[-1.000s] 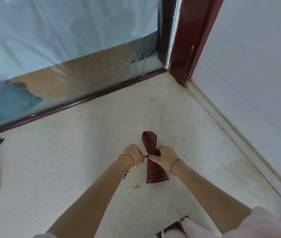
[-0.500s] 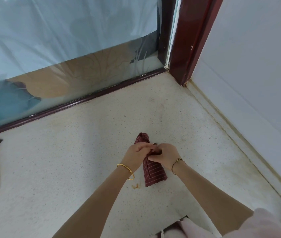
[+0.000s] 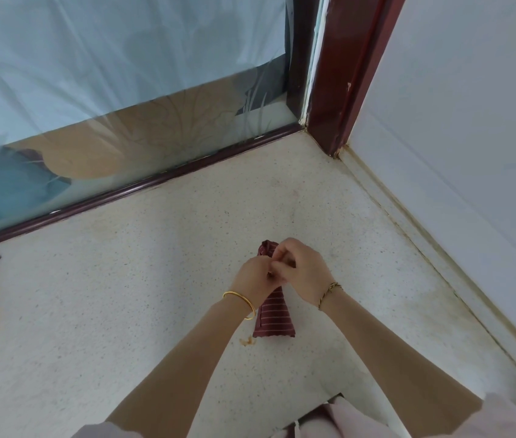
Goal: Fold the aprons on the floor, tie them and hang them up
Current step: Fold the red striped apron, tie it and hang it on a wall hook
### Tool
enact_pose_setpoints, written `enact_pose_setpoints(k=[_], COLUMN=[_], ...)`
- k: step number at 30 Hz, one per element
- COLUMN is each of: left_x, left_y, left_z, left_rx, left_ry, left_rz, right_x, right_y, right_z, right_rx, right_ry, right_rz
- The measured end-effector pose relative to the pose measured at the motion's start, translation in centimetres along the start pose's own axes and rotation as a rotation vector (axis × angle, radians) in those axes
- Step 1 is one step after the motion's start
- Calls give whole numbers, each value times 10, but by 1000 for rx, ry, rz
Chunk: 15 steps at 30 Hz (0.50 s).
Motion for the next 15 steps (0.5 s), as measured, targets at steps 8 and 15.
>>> enact_pose_setpoints(k=[8, 15], left_x=[-16, -15], left_y=[0, 6], left_z=[3, -4], left_rx=[-74, 20], left_ry=[197, 313], left_rz=[-23, -63], right_x=[38, 46], right_y=[6, 3], right_z=[13, 11], right_rx=[-143, -44], right_ry=[-207, 129], right_rz=[246, 162])
Point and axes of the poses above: each hand's wrist, its own y-axis away from the middle knuckle, its own z-axis out of the palm, x = y × z, the point moved 7 cm from there along -y, towards the middle knuckle, and after that the axes turned 1 degree about x, right-handed, at the moved point
